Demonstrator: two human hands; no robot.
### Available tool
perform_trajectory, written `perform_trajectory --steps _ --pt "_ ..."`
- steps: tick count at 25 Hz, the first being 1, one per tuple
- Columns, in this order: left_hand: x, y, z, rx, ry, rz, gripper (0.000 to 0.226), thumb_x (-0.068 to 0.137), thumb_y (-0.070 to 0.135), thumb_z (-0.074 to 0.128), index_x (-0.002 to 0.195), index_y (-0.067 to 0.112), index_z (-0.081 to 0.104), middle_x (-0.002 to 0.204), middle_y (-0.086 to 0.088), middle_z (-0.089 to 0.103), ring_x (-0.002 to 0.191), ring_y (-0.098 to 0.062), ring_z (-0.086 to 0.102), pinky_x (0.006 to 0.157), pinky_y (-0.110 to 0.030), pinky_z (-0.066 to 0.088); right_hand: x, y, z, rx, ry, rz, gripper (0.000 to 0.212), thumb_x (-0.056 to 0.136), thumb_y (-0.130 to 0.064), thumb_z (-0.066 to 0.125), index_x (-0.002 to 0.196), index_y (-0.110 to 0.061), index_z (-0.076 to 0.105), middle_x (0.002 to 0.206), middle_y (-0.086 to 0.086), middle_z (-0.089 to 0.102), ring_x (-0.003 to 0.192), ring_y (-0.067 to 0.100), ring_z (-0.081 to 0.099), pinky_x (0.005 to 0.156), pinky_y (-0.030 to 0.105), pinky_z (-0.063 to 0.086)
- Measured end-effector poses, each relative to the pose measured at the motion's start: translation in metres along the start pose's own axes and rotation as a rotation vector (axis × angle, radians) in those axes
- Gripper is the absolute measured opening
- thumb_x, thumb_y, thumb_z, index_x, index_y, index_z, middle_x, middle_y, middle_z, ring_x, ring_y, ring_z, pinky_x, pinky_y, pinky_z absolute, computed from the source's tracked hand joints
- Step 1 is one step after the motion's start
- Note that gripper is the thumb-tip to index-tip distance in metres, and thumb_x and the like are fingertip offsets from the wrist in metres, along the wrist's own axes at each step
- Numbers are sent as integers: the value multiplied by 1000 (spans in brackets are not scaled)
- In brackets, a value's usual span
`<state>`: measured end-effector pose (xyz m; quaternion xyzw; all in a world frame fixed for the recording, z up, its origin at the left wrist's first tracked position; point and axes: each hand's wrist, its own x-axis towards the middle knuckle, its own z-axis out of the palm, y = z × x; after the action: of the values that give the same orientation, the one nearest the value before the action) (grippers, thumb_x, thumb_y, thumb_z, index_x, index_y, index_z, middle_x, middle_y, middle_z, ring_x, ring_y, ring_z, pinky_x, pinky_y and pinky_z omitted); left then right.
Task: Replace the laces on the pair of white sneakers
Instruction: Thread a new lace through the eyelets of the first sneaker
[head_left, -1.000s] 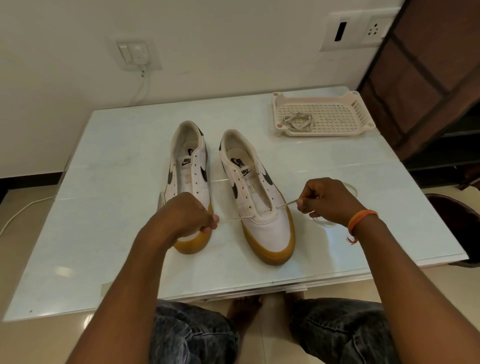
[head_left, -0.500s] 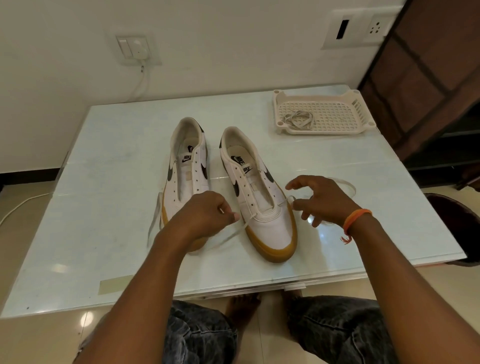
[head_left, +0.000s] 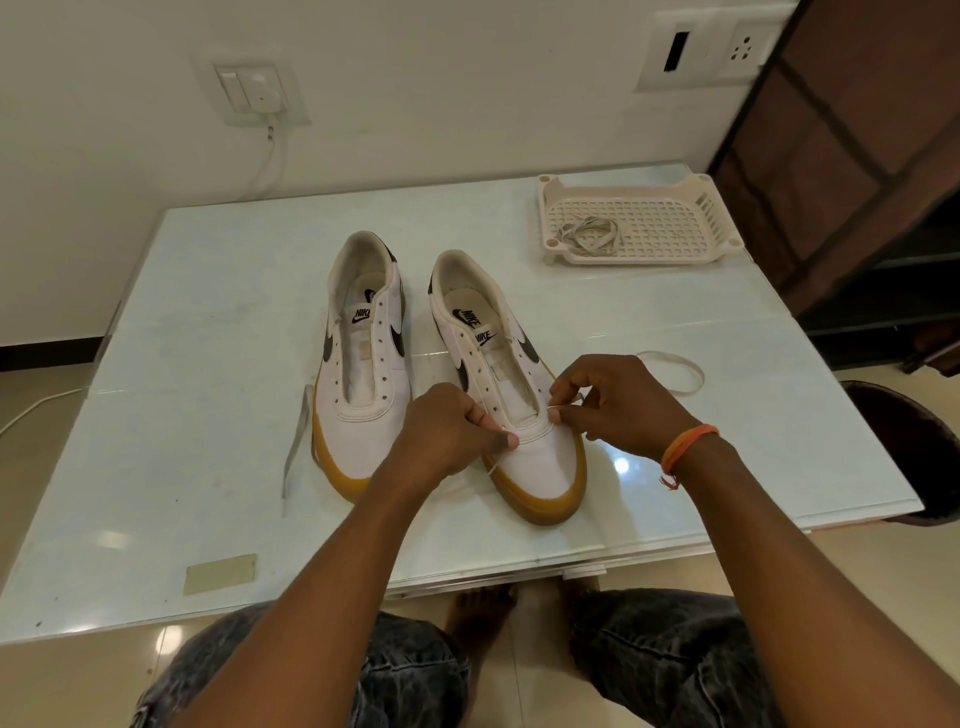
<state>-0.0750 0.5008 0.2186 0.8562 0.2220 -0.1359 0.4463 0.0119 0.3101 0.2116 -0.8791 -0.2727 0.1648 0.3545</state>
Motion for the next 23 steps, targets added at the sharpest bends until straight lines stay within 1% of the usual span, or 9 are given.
perform_trajectory --steps 2,4,7,10,13,15,17,20,23 --pt "2 -2 0 -83 -18 -51 31 71 22 85 84 -4 73 81 -14 72 66 -15 60 62 -29 52 0 0 1 -51 6 -32 8 80 -19 78 81 -18 71 90 -5 66 74 10 60 70 27 52" --pt "2 -2 -3 -67 -38 -47 23 73 16 83 83 -3 73 79 -13 71 61 -12 59 55 -22 48 1 -1 3 -117 37 -50 8 80 -20 78 78 -17 70 83 -9 65 74 12 59 69 26 49" --pt "-1 3 -7 120 47 83 9 72 11 80 76 5 74 72 -3 70 63 -8 62 59 -17 50 -1 -3 8 -279 71 -93 17 85 -19 71 72 -17 60 72 -9 57 70 13 54 65 26 39" --pt "-8 8 -6 306 167 193 11 68 14 79 70 12 69 67 1 65 65 -13 63 64 -27 55 -3 -6 16 -354 120 -35 21 91 -19 64 74 -18 52 75 -2 58 73 19 56 65 28 38" --pt "-7 6 -6 401 171 193 15 67 18 79 75 13 66 71 0 64 68 -16 63 67 -32 56 -3 -7 16 -278 172 67 21 88 -26 69 73 -19 57 78 -2 64 74 17 58 68 30 47" --pt "-6 4 -8 369 95 165 14 69 15 78 77 11 67 74 -1 65 70 -15 63 69 -33 57 -3 -7 10 -148 99 97 20 84 -28 74 71 -21 61 78 -6 66 71 14 61 67 32 52" --pt "-3 3 -9 275 3 125 11 74 12 74 82 6 68 79 -4 67 69 -11 60 68 -27 53 -3 -4 2 14 3 132 16 83 -28 76 74 -18 66 76 -6 68 68 13 65 63 31 57" --pt "4 2 -16 223 -83 49 13 80 14 71 87 4 70 84 -5 69 71 -10 59 66 -22 49 -5 1 -15 54 -85 202 27 84 -35 72 67 -16 65 62 -5 64 55 7 59 55 20 49" --pt "9 3 -22 122 -91 -11 23 80 26 76 84 4 70 76 -5 67 70 -13 59 68 -28 50 -11 -1 -43 234 -9 277 29 88 -36 67 71 -13 67 58 -5 60 50 4 48 50 15 40"
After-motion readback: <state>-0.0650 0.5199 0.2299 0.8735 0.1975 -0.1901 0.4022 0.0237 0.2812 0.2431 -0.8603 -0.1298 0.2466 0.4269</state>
